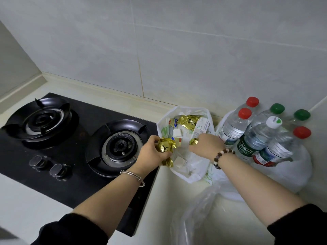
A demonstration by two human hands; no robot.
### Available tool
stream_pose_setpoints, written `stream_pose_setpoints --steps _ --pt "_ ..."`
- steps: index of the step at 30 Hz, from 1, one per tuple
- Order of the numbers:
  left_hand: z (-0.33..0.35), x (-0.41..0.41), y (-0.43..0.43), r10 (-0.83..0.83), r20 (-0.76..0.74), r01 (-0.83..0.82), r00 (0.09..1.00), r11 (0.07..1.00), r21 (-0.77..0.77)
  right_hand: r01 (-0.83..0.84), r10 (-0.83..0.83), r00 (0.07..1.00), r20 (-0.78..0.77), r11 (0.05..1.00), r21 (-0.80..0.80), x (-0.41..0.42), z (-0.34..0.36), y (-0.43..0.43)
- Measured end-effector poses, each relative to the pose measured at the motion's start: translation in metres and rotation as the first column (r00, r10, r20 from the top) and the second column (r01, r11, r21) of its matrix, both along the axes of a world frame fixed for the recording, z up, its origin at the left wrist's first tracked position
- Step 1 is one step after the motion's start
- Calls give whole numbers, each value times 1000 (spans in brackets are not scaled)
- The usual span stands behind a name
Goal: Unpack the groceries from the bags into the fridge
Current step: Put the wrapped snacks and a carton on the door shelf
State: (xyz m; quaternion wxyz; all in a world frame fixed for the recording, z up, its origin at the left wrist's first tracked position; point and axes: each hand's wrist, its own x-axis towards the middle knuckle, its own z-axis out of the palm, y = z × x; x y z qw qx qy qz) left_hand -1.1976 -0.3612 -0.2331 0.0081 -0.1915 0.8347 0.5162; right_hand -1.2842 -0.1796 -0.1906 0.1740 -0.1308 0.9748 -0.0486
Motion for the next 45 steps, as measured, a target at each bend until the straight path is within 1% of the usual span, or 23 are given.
stream_pose_setpoints --steps 1,2,3,4,5,6,8,9,11,13,16,18,20,23,26,29,31,32,34,36,40,43,45 --pt "2 2 -2 19 2 -20 1000 999 26 69 -62 996 71 992 -103 1 6 -2" --pt "5 4 -4 38 3 -38 999 998 48 164 -125 977 174 959 -229 1 10 -5" --pt "8 8 -6 52 3 -52 999 996 68 283 -167 933 318 886 -367 2 13 -8" --pt "11 12 -9 66 3 -66 998 994 84 418 -166 860 483 773 -478 3 15 -11" --pt "15 17 -12 77 0 -77 997 992 100 535 -109 772 626 643 -548 5 17 -13" --pt "19 23 -15 87 -5 -86 996 990 116 616 -19 694 720 533 -580 7 19 -14" --pt "29 36 -24 101 -22 -98 995 987 125 717 135 584 801 378 -586 13 23 -19" --pt "34 43 -29 114 -33 -109 993 986 127 751 190 541 820 330 -572 17 25 -23" --pt "46 61 -42 151 -60 -141 987 979 149 788 264 480 837 289 -543 28 32 -37" --pt "59 83 -57 186 -86 -168 979 969 181 790 291 466 835 287 -541 42 42 -57" --pt "81 125 -82 232 -125 -205 965 958 201 745 326 491 807 322 -584 71 61 -95" --pt "99 159 -103 282 -156 -247 947 946 210 691 368 515 774 355 -629 97 76 -126" --pt "117 202 -125 344 -183 -304 921 928 214 612 415 535 736 409 -676 130 90 -161" --pt "139 273 -158 453 -230 -405 861 886 228 525 503 518 692 452 -721 190 107 -216" --pt "155 355 -188 569 -265 -522 779 821 230 459 619 443 648 465 -757 260 120 -270" --pt "166 447 -212 674 -294 -638 678 738 220 403 698 371 612 473 -784 341 130 -320" --pt "170 509 -224 733 -303 -698 609 677 234 330 741 331 585 490 -807 399 138 -348" --pt "173 549 -230 766 -304 -732 566 637 243 277 765 295 572 504 -818 435 140 -364" --pt "179 604 -235 811 -289 -771 509 579 265 214 802 241 546 504 -836 487 142 -385" --pt "186 670 -237 862 -293 -822 413 492 287 148 836 179 518 498 -854 554 145 -408" --pt "204 782 -231 926 -306 -897 219 315 310 101 871 63 487 479 -872 679 156 -439" --pt "220 849 -218 944 -322 -933 69 176 315 94 885 -65 461 466 -880 759 176 -451" --pt "232 886 -209 938 -346 -947 -19 95 307 100 882 -169 441 460 -882 803 193 -454"
